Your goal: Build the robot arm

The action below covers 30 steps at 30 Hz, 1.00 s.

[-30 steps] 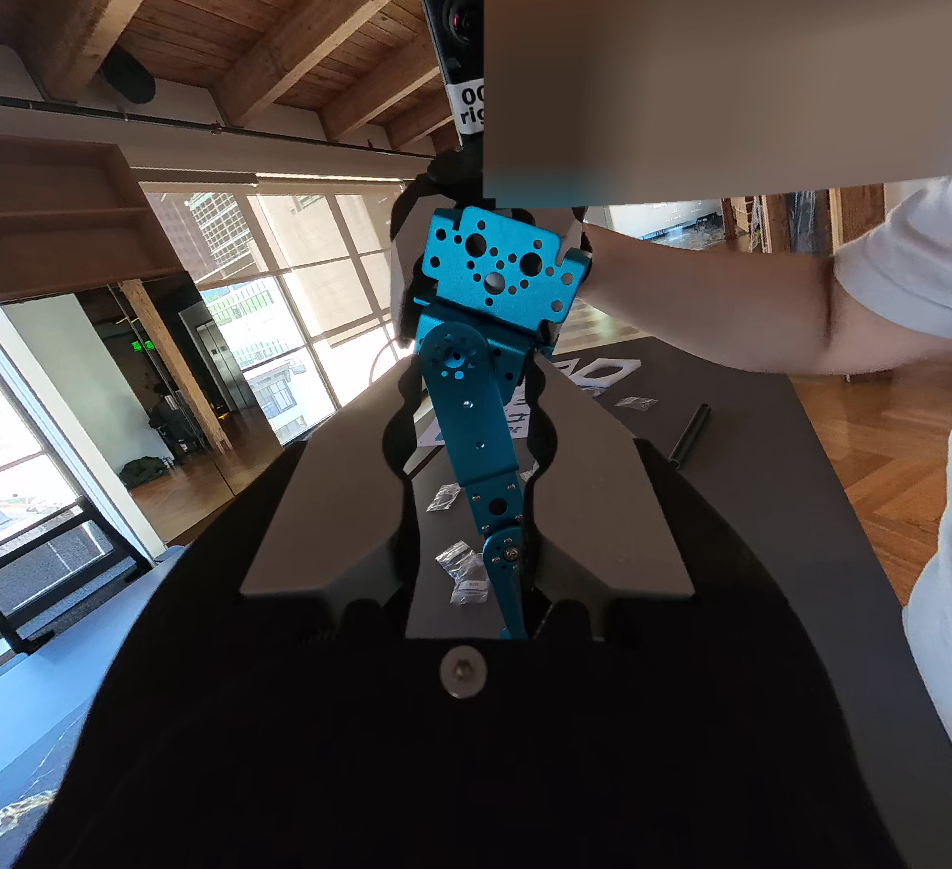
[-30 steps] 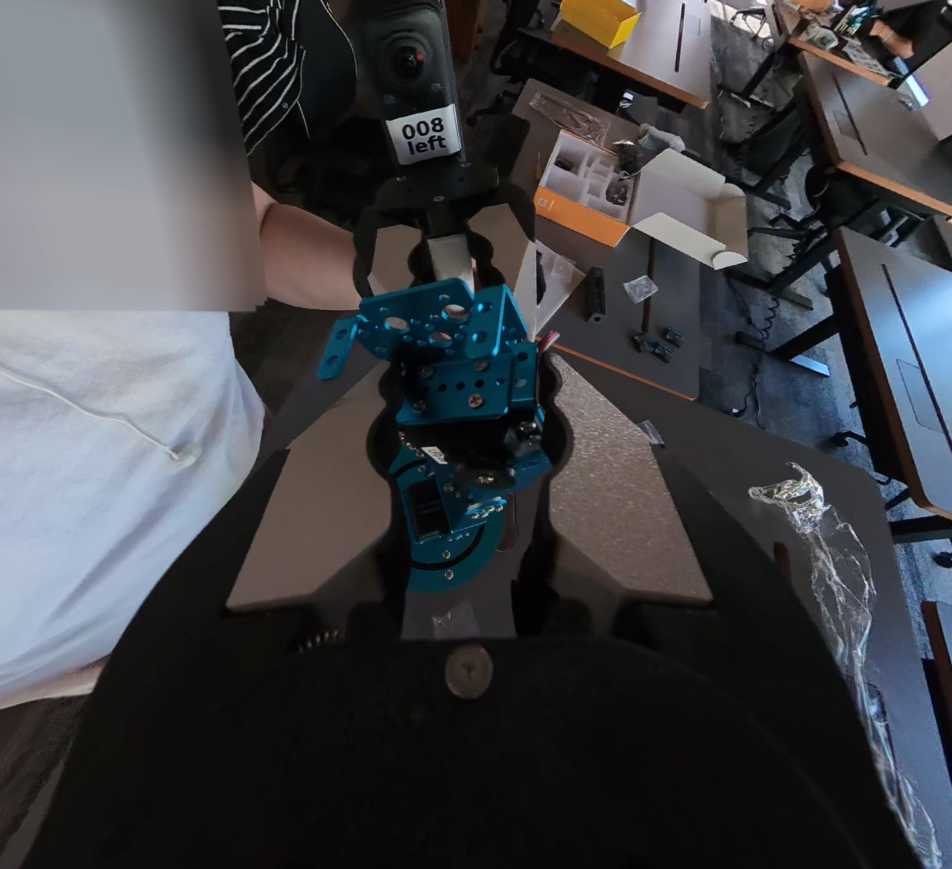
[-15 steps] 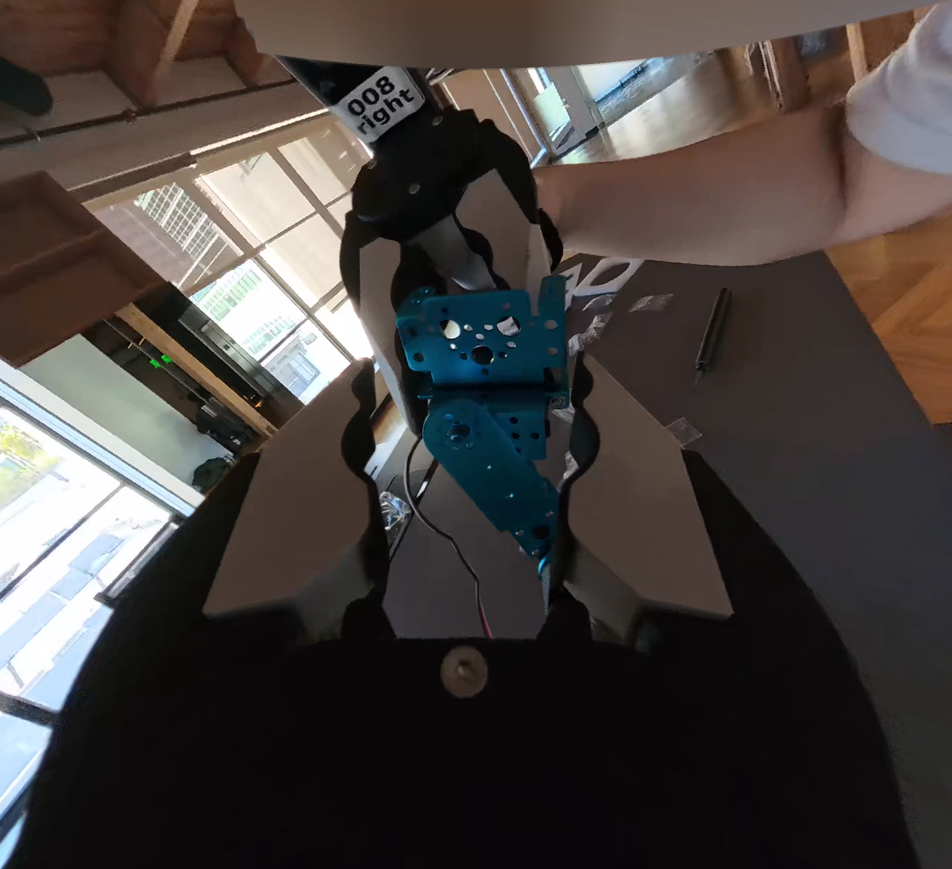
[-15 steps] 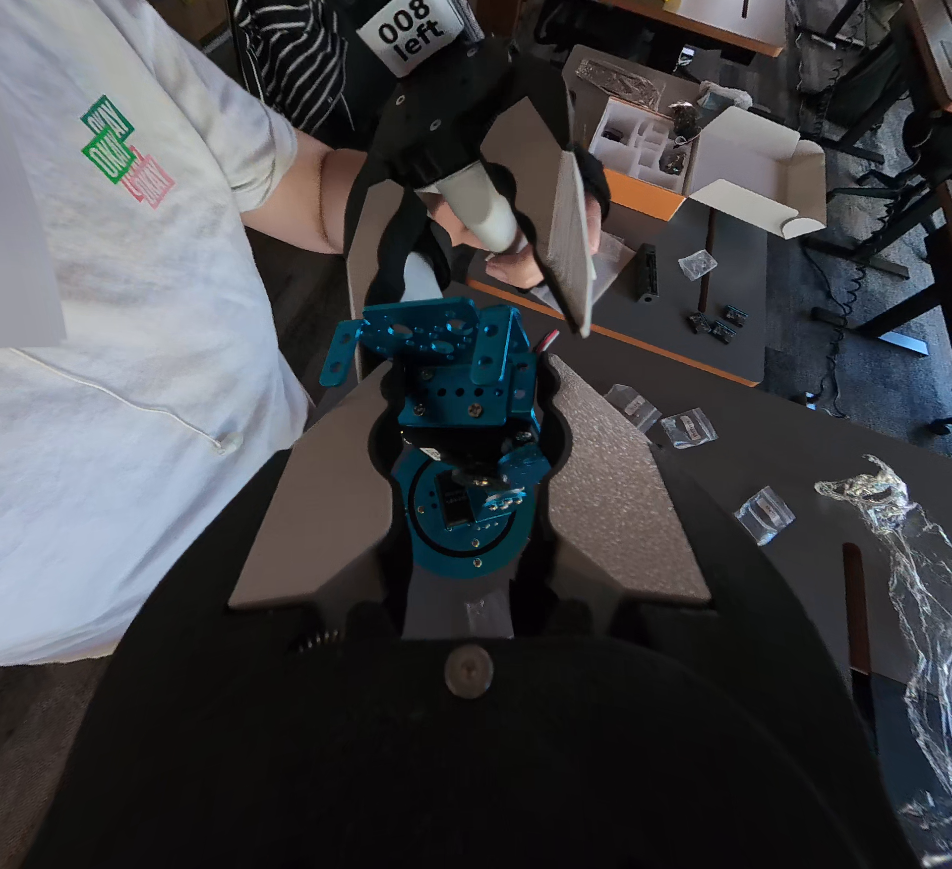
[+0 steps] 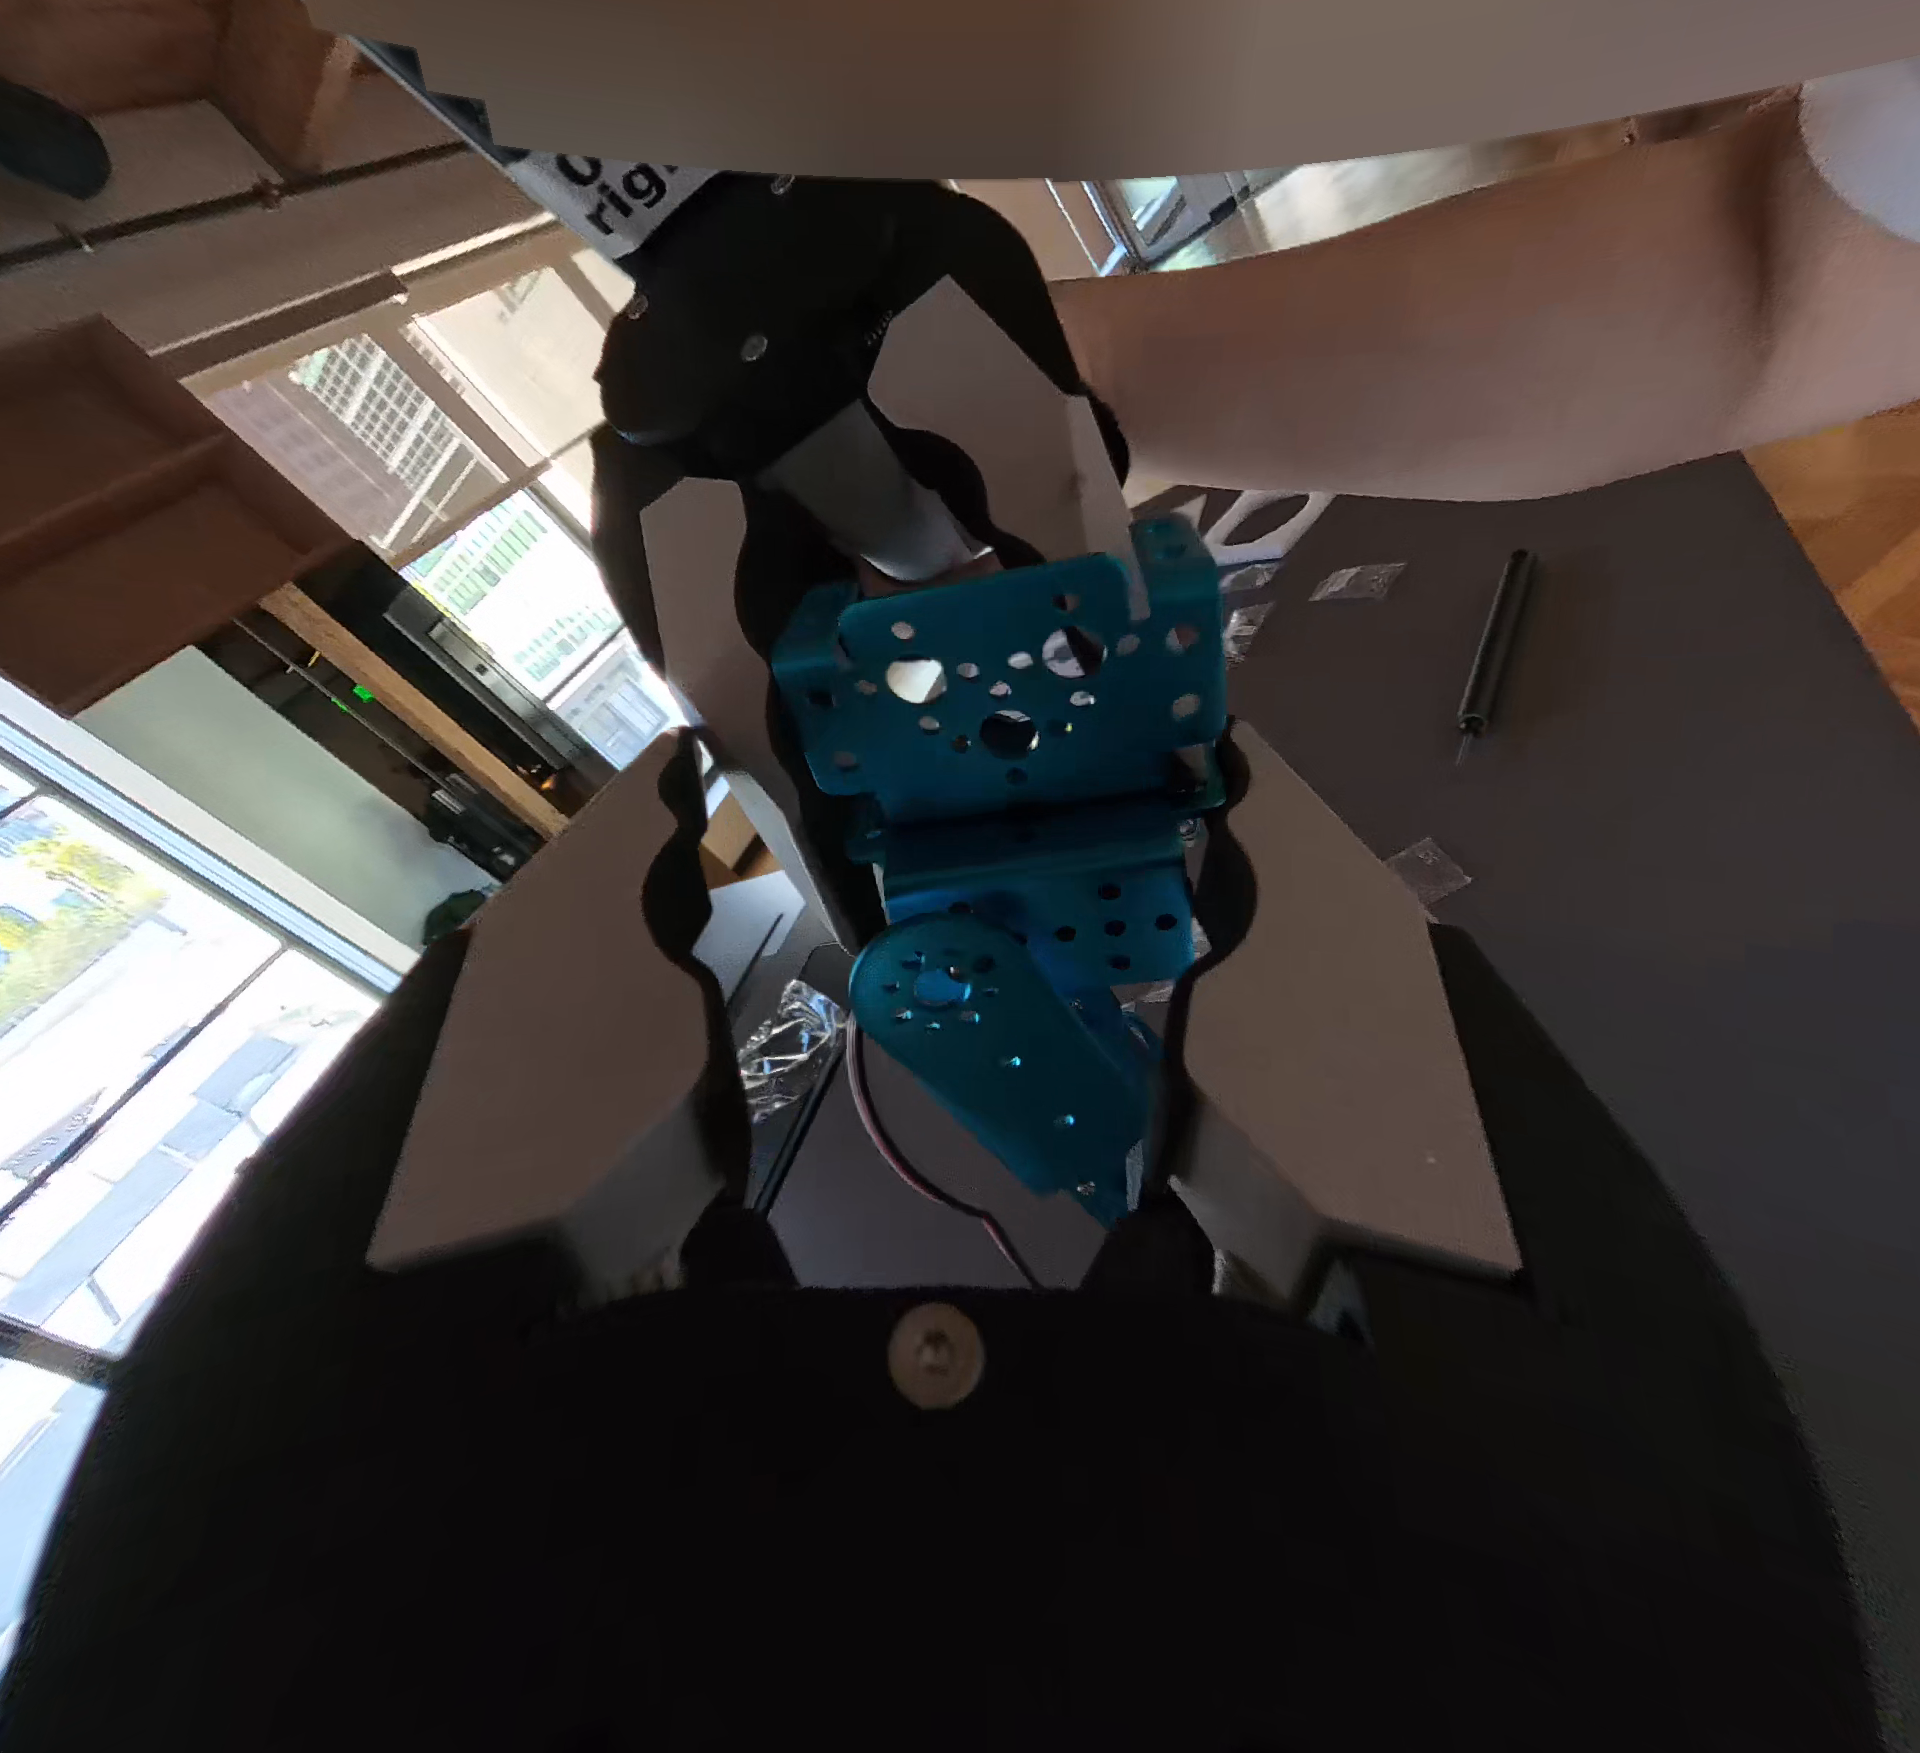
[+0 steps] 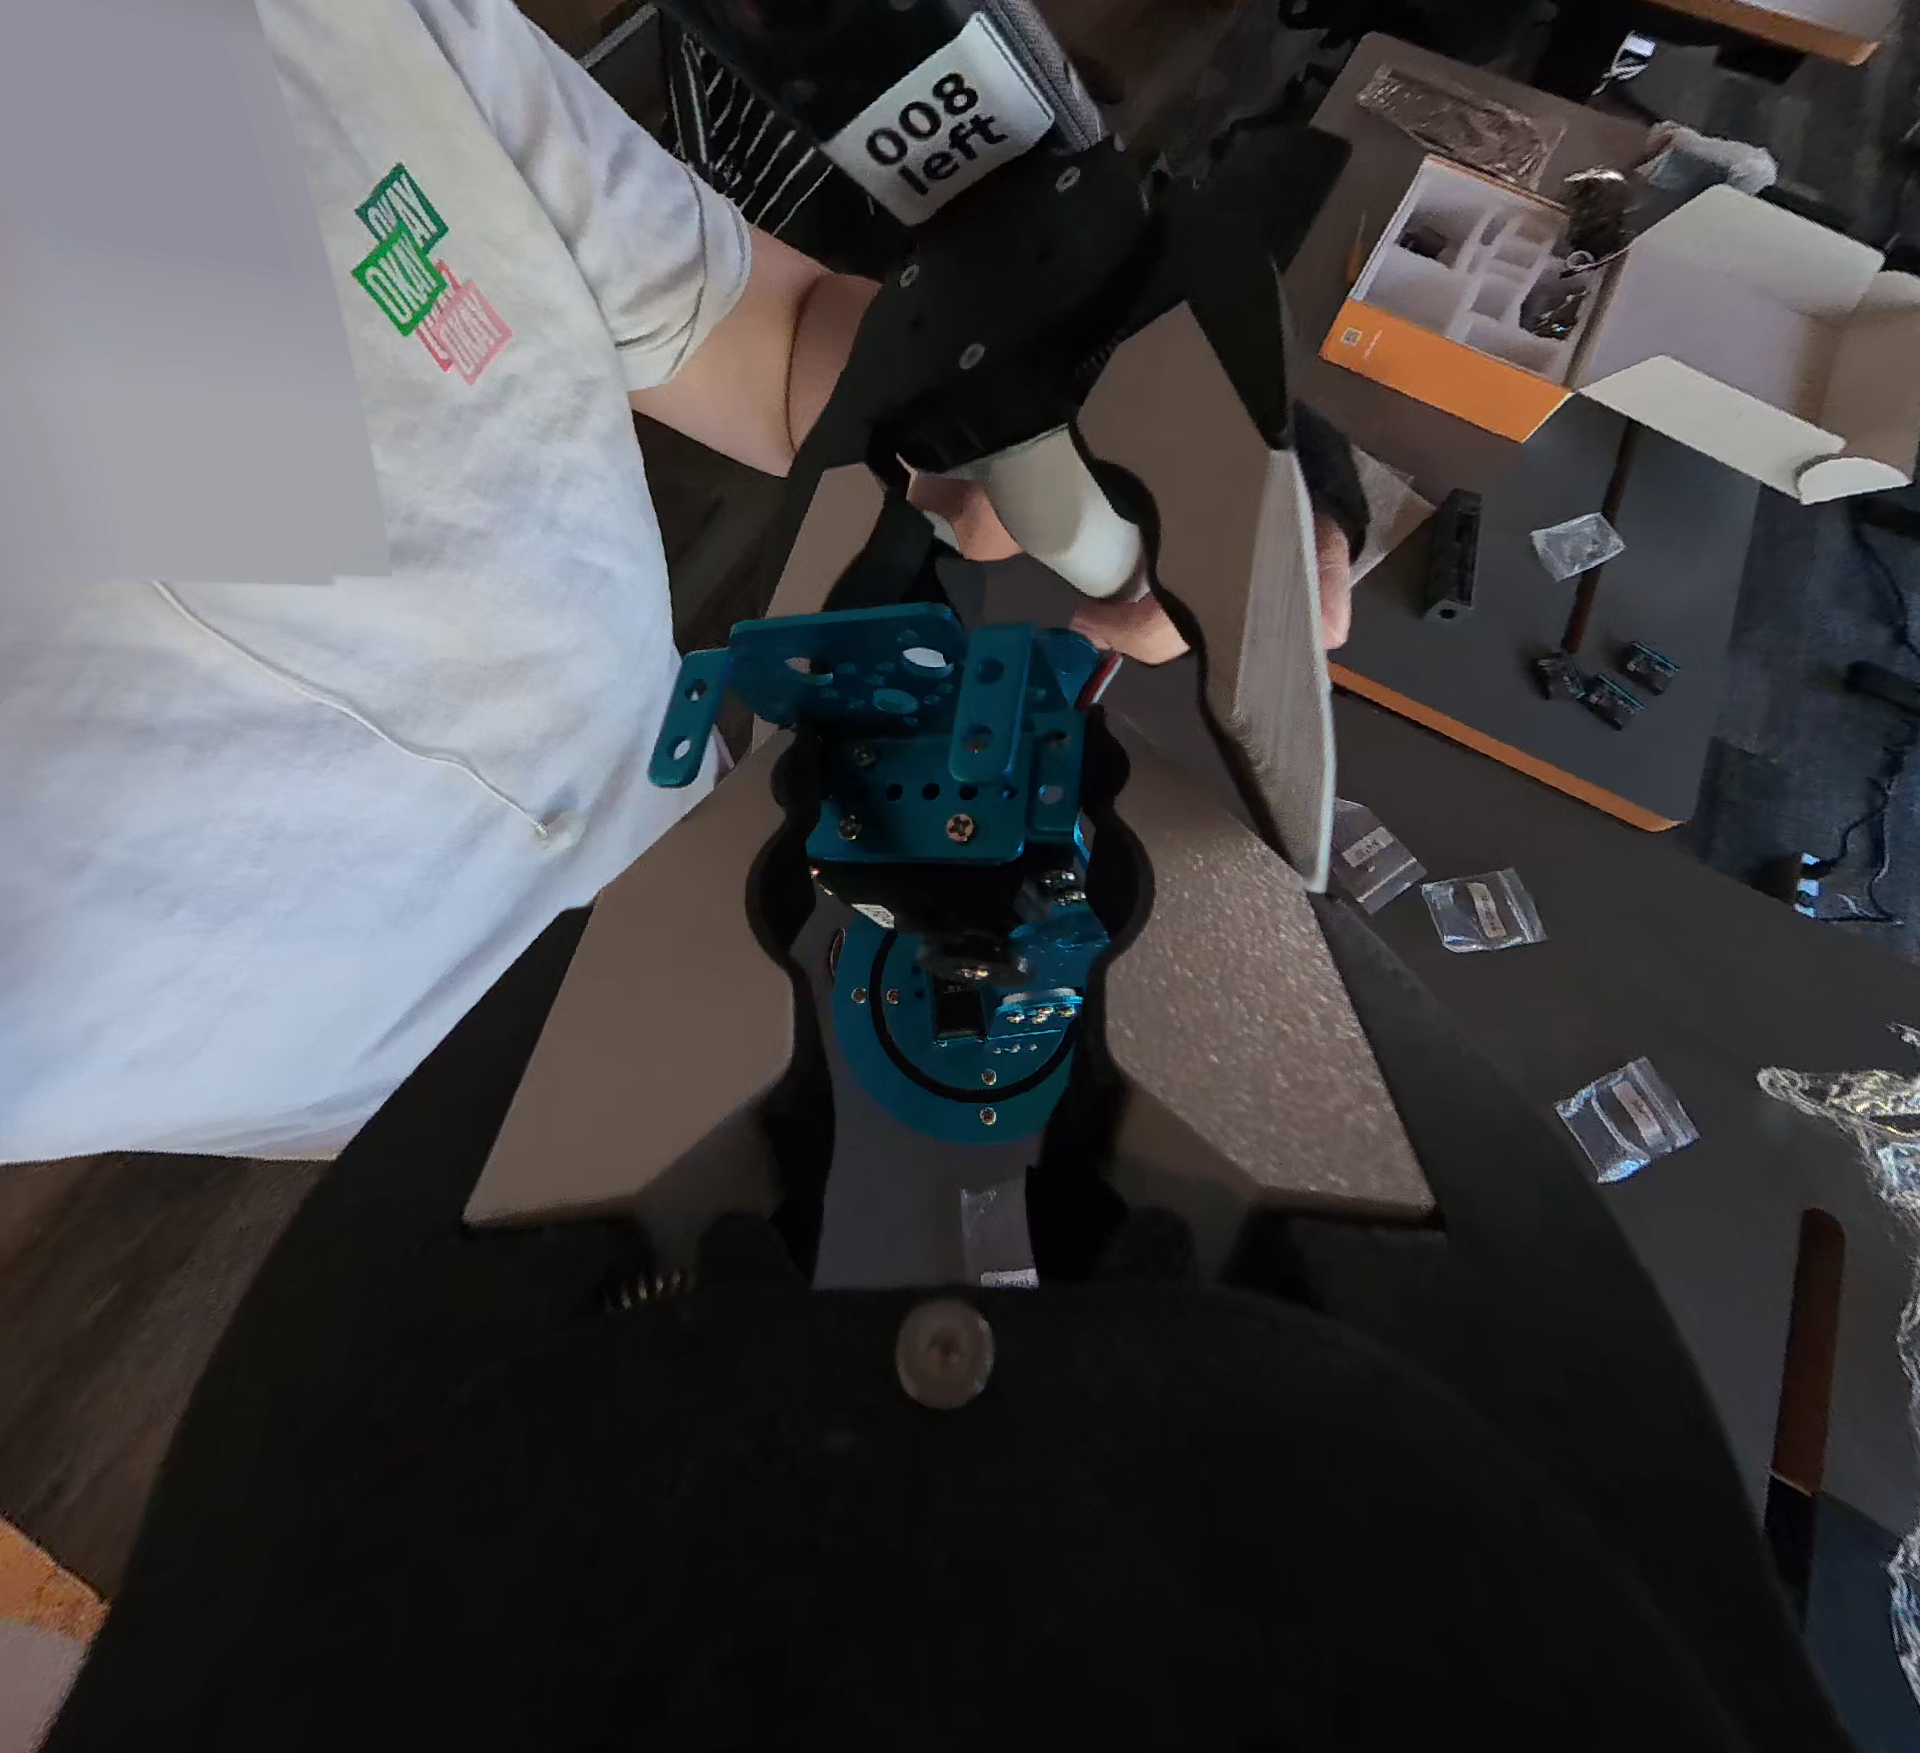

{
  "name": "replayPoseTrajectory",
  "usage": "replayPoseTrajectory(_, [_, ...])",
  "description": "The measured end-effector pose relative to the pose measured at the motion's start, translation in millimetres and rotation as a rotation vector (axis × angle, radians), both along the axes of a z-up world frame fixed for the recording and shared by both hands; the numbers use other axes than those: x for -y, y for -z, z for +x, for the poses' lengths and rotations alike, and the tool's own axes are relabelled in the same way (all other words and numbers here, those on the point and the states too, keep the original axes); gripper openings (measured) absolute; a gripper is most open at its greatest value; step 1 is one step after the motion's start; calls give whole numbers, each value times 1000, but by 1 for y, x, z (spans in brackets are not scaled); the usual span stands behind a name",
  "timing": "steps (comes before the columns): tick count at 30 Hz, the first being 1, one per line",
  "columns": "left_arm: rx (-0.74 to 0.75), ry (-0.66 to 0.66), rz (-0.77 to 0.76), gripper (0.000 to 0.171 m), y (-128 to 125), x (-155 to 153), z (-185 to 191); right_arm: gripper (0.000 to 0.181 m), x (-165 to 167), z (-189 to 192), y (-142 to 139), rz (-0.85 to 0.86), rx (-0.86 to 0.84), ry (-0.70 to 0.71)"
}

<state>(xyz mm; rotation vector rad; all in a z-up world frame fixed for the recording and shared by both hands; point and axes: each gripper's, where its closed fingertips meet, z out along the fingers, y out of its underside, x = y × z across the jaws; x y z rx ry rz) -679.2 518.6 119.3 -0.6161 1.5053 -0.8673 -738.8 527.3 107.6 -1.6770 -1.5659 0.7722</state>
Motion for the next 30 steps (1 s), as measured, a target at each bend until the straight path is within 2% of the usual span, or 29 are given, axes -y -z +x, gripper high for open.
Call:
replayPoseTrajectory(9, [56, 13, -67, 95, -4, -6, -2, 51, -6, -1, -3, -25, 14, -2])
replayPoseTrajectory(12, [51, -25, -127, 109, 0, -11, -11, 51, -8, -2, -2, -24, 24, 1])
replayPoseTrajectory(13, [76, -39, -162, 109, 1, -14, -19, 51, -8, -3, -2, -25, 28, 2])
replayPoseTrajectory(14, [113, -53, -209, 105, 1, -17, -29, 51, -9, -3, -2, -23, 36, 1])
replayPoseTrajectory(17, [183, -49, -372, 69, 7, -21, -55, 51, -9, -4, -1, -20, 64, 2])
replayPoseTrajectory(18, [181, -48, -416, 64, 12, -22, -57, 51, -10, -4, -1, -22, 73, 3])
replayPoseTrajectory(20, [143, -86, -481, 66, 25, -27, -54, 51, -11, -5, 0, -27, 92, 6])
replayPoseTrajectory(23, [111, -75, -511, 66, 35, -28, -45, 51, -13, -7, -2, -16, 115, 9])
replayPoseTrajectory(25, [85, -20, -512, 52, 37, -23, -40, 51, -14, -9, -3, 3, 127, 10])
replayPoseTrajectory(30, [57, 63, -520, 29, 37, -22, -35, 51, -16, -7, -9, 56, 176, 0])
